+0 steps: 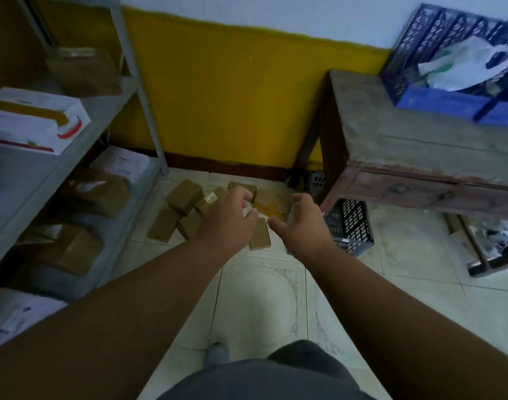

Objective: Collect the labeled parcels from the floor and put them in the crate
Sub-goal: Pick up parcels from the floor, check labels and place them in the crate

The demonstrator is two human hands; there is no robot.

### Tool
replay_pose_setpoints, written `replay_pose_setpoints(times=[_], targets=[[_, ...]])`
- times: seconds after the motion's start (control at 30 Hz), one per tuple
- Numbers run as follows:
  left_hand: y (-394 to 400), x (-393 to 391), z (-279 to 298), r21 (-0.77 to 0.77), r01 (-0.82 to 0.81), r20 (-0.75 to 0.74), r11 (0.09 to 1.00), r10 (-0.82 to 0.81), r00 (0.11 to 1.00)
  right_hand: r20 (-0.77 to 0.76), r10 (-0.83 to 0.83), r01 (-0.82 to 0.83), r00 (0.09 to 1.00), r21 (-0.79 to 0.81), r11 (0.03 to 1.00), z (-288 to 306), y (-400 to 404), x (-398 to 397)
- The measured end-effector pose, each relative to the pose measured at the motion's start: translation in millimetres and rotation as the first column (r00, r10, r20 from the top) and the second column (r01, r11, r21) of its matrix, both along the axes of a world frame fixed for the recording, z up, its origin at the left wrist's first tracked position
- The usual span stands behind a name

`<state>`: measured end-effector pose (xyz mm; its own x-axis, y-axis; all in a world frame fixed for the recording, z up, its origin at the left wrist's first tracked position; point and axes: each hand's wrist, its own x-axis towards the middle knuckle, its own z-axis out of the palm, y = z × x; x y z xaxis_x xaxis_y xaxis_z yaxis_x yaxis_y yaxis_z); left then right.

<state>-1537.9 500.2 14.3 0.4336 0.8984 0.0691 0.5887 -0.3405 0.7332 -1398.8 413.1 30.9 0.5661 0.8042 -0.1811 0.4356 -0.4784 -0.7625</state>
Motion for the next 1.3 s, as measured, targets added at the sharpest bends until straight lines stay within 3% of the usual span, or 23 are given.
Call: replay_pose_setpoints(times=[0.33, 0.6, 0.73, 1.0, 1.13, 1.3], targets=[[111, 104, -62, -0.328, 0.024, -0.005, 0.944, -0.027, 1.0, 0.013, 0.023, -0.022, 1.0, -0.074, 0.997, -58, 136, 102], [233, 175, -138, -0.478, -0.14, -0.039, 0.867, 0.138, 0.99, -0.053, 0.073, -0.08, 0.996, -0.144, 0.986, -156, 262, 180], [267, 192, -194, -0.559, -0.161, -0.072, 0.813, 0.145, 0.987, -0.097, -0.015, -0.003, 0.995, -0.177, 0.984, -210, 302, 200], [306, 211, -393, -0.676, -0.137, -0.124, 0.724, 0.072, 0.99, -0.159, -0.141, 0.082, 0.977, -0.328, 0.941, -404, 334, 194], [312, 218, -506, -0.62, -0.102, -0.216, 0.778, -0.044, 0.975, -0.137, -0.179, 0.111, 0.974, -0.399, 0.91, -520, 332, 188], [305, 223, -655, -0.606, -0.21, -0.334, 0.768, -0.006, 0.942, -0.112, -0.204, 0.126, 0.973, -0.484, 0.866, -665, 338, 188]])
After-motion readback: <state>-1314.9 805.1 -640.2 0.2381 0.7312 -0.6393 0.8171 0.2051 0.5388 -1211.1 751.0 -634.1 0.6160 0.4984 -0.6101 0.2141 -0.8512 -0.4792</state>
